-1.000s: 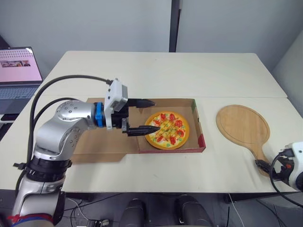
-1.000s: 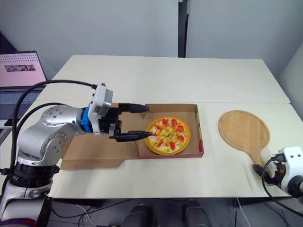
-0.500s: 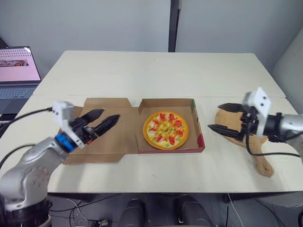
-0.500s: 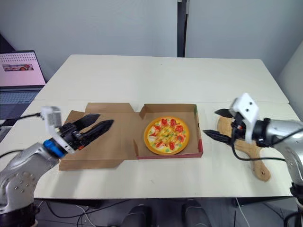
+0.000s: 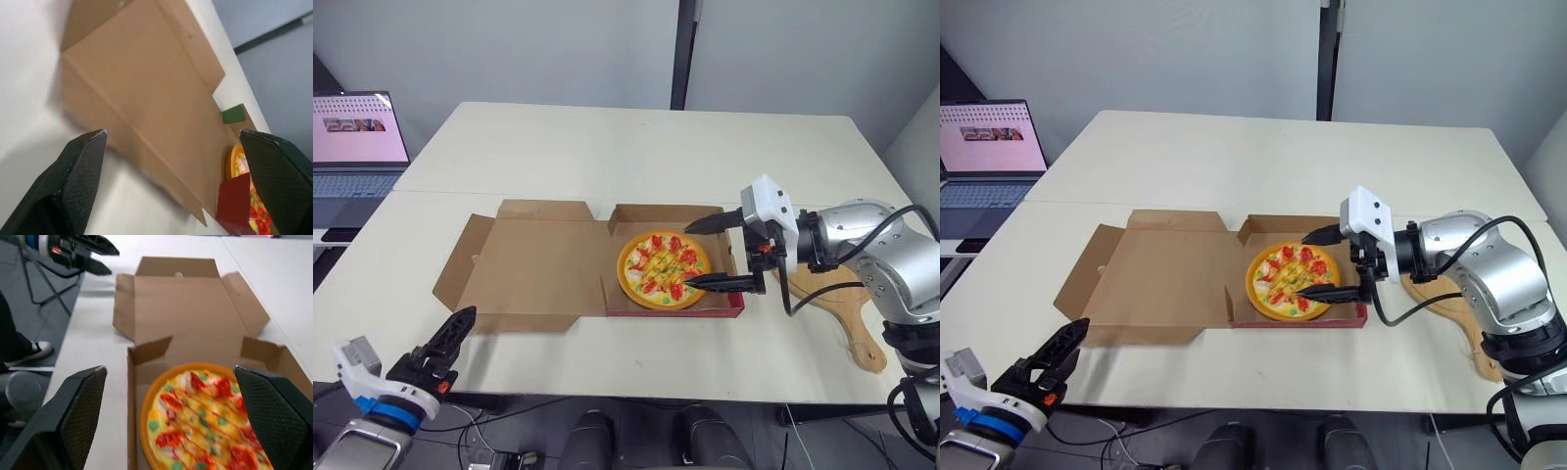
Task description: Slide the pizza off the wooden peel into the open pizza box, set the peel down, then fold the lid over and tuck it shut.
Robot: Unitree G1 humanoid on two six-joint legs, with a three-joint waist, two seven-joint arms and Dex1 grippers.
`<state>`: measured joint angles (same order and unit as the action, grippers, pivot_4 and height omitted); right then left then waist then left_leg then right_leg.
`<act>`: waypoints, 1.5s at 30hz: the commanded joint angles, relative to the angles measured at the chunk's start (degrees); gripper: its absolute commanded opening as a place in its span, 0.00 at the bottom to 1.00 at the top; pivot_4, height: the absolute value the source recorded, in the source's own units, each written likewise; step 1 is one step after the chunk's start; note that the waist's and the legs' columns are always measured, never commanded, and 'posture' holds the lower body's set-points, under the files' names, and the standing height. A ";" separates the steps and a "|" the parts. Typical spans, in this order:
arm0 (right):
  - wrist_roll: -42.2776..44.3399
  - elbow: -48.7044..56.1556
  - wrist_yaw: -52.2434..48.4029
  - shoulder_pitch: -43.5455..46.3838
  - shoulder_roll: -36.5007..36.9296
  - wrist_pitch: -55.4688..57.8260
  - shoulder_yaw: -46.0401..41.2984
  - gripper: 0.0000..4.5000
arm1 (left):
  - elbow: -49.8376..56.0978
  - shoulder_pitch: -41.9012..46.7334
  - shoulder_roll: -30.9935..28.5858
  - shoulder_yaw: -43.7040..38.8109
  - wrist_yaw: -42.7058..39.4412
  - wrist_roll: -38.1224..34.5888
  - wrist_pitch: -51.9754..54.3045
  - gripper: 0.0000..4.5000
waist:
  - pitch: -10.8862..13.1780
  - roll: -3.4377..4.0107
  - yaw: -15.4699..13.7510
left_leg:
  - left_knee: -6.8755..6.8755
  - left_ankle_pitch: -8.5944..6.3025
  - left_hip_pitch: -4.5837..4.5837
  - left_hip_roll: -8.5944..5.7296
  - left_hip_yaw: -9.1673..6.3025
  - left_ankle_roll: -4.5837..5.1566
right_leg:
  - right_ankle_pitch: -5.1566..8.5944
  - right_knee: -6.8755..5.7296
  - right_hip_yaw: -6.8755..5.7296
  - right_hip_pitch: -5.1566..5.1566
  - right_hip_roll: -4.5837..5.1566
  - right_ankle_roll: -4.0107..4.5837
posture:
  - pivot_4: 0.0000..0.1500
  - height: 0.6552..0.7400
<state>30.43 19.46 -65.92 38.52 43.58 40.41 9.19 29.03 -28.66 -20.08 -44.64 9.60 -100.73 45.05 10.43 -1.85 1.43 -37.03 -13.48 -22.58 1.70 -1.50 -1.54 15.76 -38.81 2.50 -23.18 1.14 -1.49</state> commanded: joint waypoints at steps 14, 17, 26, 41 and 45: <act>-0.05 -0.48 -1.22 1.97 0.31 -1.02 -0.21 1.00 | 2.50 -5.16 4.01 10.35 11.25 -11.20 -13.14 1.00 | -0.02 0.02 0.47 | 0.07 -0.02 -0.02 -0.09 0.25 0.01 | -0.04 0.40 0.23 -0.01 0.02 0.01 | 1.00 0.91; -0.22 -0.61 -1.10 2.10 0.17 -1.06 -0.03 1.00 | 1.28 -2.90 3.54 10.35 10.99 -10.03 -15.66 1.00 | -0.05 0.08 0.23 | 0.09 -0.02 -0.17 -0.09 0.31 0.01 | -0.17 0.79 0.15 0.02 0.01 0.05 | 1.00 0.91; 3.13 1.10 -1.31 4.16 -1.05 2.49 -0.22 1.00 | -4.30 5.65 1.81 11.58 10.10 -7.91 -18.50 1.00 | -0.10 0.04 0.17 | 0.08 -0.02 -0.25 -0.15 0.28 0.01 | -0.22 0.82 0.12 0.01 -0.04 -0.02 | 1.00 0.91; 5.55 1.80 -0.24 5.12 -1.80 4.28 -0.36 1.00 | -9.58 7.65 1.69 11.63 5.69 -3.55 -16.82 0.35 | -0.11 0.02 0.07 | 0.08 -0.01 -0.25 -0.08 0.15 0.01 | -0.28 0.81 -0.01 0.00 -0.28 0.15 | 1.00 0.91; 5.74 2.20 -0.07 4.73 -1.73 4.53 -0.46 1.00 | -10.64 8.74 1.04 11.71 4.83 -2.68 -15.55 0.09 | -0.11 0.02 0.06 | 0.08 -0.02 -0.26 -0.08 0.14 0.01 | -0.27 0.81 -0.02 0.00 -0.28 0.15 | 1.00 0.91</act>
<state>35.29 20.02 -66.14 43.07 41.83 45.37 10.20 17.82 -20.22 -18.12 -32.82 15.45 -103.99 28.71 10.31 -1.83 1.49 -36.95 -13.50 -22.83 1.61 -1.36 -1.53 15.48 -37.99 2.49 -23.17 0.86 -1.34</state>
